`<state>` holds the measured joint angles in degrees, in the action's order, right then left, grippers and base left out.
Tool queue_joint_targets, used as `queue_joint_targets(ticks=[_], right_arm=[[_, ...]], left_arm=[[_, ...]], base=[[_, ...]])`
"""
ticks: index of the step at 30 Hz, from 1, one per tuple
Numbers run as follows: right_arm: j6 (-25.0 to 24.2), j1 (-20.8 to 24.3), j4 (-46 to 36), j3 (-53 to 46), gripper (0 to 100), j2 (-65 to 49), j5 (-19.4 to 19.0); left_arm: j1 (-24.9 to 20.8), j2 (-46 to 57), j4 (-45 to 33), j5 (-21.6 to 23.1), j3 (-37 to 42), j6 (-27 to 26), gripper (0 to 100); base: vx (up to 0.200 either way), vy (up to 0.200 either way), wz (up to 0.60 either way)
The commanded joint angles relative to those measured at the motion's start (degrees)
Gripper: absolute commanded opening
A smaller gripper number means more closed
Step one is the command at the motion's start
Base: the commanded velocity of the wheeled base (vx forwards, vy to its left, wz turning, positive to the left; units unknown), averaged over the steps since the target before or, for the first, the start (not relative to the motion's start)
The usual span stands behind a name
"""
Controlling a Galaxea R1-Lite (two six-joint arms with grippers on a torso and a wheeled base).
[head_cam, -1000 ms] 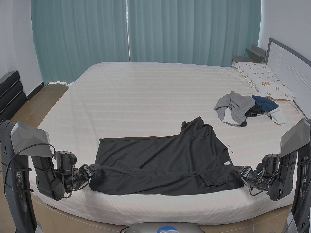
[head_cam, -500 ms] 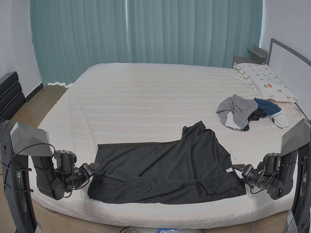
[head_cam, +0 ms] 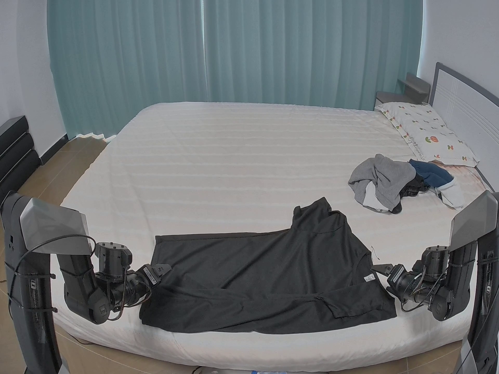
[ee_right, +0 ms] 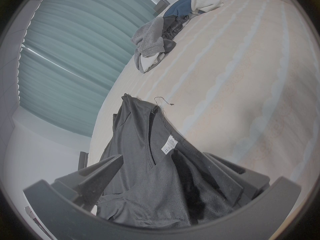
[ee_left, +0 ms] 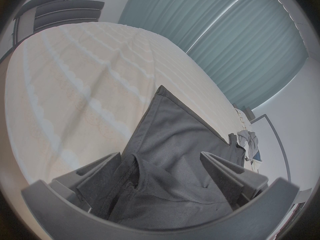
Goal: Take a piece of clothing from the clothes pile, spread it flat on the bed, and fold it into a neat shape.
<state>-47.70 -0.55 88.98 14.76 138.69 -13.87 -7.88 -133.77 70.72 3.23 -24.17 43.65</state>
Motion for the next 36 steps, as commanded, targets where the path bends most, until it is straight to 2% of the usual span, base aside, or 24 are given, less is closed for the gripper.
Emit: queue_joint_targets(ticks=[1, 4, 5, 8, 15, 34, 35, 36], right_arm=[[-0.02, 0.02, 0.76, 0.0, 100, 0.09, -0.01], [-0.11, 0.02, 0.76, 0.0, 100, 0.09, -0.01], [-0.11, 0.02, 0.76, 0.0, 100, 0.09, -0.01], [-0.02, 0.02, 0.76, 0.0, 100, 0.09, -0.01], [-0.02, 0.02, 0.76, -0.09, 100, 0.09, -0.1], [0.24, 0.2, 0.76, -0.35, 100, 0.17, -0.01], [0.24, 0.28, 0.76, -0.35, 100, 0.26, -0.01], [0.33, 0.28, 0.76, -0.35, 100, 0.44, -0.01]], left_arm=[[-0.39, -0.53, 0.12, 0.02, -0.79, -0.15, 100], [-0.3, -1.5, 0.12, -0.07, -0.96, -0.32, 100], [-0.3, -1.76, 0.12, -0.15, -0.96, -0.59, 0], [-0.3, -1.94, 0.12, -2.18, -0.26, -2.26, 0], [1.37, -2.99, 0.47, -7.71, -0.61, -2.43, 0], [1.63, -1.5, 0.91, -7.19, 0.0, -1.55, 0], [1.46, -0.97, 0.91, -6.66, 0.0, -1.2, 100], [1.28, -0.97, 0.91, -6.04, 0.0, -0.68, 100]], base=[[0.0, 0.0, 0.0], [0.0, 0.0, 0.0], [0.0, 0.0, 0.0], [0.0, 0.0, 0.0], [0.0, 0.0, 0.0], [0.0, 0.0, 0.0], [0.0, 0.0, 0.0], [0.0, 0.0, 0.0]])
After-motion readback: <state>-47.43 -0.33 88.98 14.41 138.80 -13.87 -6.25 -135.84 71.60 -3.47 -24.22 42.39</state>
